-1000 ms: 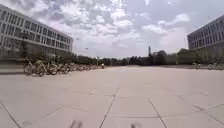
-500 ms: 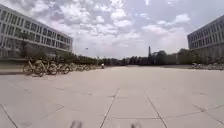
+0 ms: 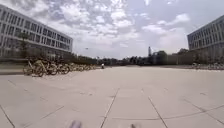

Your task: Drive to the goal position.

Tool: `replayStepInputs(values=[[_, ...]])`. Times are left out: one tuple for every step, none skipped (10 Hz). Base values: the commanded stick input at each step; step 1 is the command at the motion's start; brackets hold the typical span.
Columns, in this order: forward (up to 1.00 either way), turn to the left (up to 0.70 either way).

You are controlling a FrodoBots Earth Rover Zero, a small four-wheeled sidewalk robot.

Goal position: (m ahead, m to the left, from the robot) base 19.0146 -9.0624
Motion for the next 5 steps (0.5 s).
replayStepInputs(values=[[0.95,0.04],[0.95,0.04],[0.95,-0.04],[0.95,-0.22],[0.95,-0.33]])
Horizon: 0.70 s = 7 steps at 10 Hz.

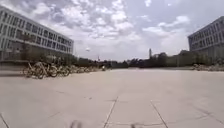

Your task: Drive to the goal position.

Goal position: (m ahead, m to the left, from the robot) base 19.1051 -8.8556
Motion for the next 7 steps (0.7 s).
replayStepInputs(values=[[0.95,-0.38],[0.95,-0.38],[0.95,-0.38],[0.95,-0.38],[0.95,-0.38],[0.95,-0.38],[0.95,-0.38]])
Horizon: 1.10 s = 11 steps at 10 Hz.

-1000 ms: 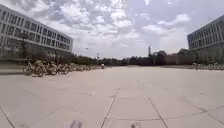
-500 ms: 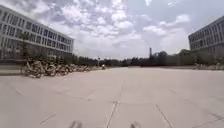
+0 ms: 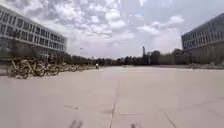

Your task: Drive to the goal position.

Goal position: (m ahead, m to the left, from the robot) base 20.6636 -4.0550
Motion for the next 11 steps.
replayStepInputs(values=[[0.95,-0.38],[0.95,-0.38],[0.95,-0.38],[0.95,-0.38],[0.95,-0.38],[0.95,-0.38],[0.95,-0.38],[0.95,-0.38],[0.95,-0.26],[0.95,-0.04],[0.95,0.04]])
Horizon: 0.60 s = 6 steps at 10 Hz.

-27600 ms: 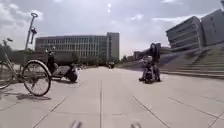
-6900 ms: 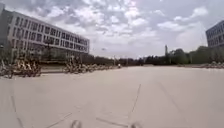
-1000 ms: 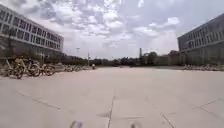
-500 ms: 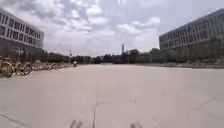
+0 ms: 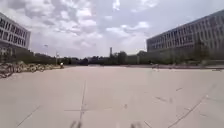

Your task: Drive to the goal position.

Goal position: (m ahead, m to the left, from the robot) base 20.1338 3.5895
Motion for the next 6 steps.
replayStepInputs(values=[[0.95,0.04],[0.95,0.04],[0.95,0.04],[0.95,0.04],[0.95,0.04],[0.95,0.04]])
